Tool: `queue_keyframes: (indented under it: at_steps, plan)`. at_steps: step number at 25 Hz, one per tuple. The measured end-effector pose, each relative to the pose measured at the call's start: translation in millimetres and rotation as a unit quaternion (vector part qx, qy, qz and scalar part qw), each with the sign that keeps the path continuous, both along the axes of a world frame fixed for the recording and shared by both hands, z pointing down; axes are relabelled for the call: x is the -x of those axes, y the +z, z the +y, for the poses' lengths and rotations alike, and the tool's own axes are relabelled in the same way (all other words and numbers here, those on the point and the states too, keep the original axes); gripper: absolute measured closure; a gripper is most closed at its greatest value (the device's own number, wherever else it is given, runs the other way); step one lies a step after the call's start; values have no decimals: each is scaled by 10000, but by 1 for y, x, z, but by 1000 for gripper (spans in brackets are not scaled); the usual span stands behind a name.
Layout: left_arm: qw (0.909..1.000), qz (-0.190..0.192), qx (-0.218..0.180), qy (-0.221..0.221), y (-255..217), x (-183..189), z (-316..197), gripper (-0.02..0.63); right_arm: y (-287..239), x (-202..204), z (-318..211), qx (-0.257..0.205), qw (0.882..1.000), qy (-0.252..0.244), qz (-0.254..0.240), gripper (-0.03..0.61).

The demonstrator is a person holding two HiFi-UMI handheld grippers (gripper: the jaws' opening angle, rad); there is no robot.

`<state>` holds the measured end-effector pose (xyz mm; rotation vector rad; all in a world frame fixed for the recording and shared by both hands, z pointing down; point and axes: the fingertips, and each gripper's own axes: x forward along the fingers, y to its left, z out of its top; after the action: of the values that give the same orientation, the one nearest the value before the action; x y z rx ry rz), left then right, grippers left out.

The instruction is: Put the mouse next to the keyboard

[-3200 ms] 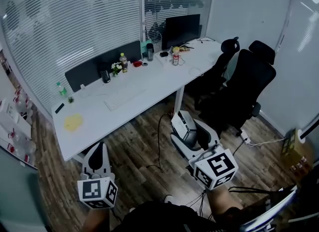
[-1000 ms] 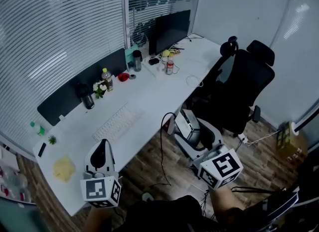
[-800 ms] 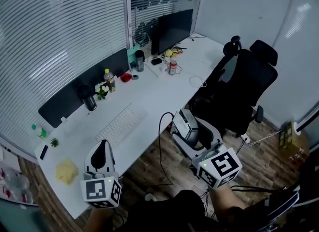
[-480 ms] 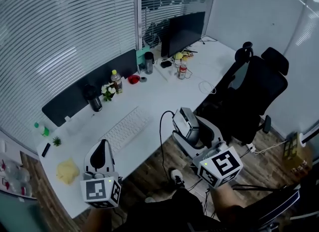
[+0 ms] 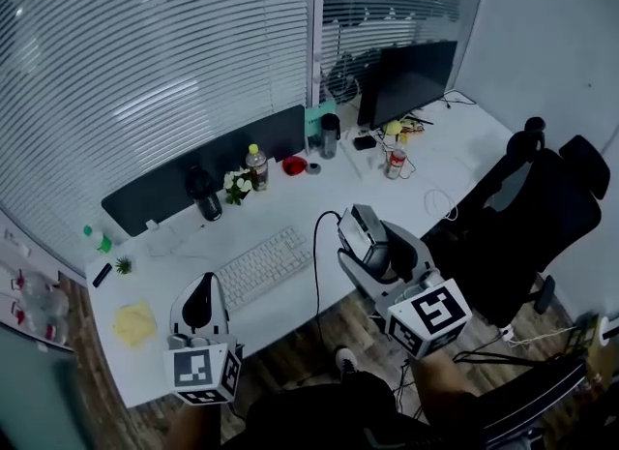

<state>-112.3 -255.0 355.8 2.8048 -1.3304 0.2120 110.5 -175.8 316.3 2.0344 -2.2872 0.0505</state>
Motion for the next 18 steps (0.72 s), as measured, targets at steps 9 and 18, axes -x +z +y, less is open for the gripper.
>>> queue_keyframes:
  at_steps: [9, 18]
  plan:
    - [9993, -270, -58, -249, 4, 4, -17, 584, -1, -10, -41, 0, 9999, -147, 44, 282]
    - [9985, -512, -157, -110, 24, 13, -16, 584, 26, 4, -52, 231, 9997, -52, 28, 282]
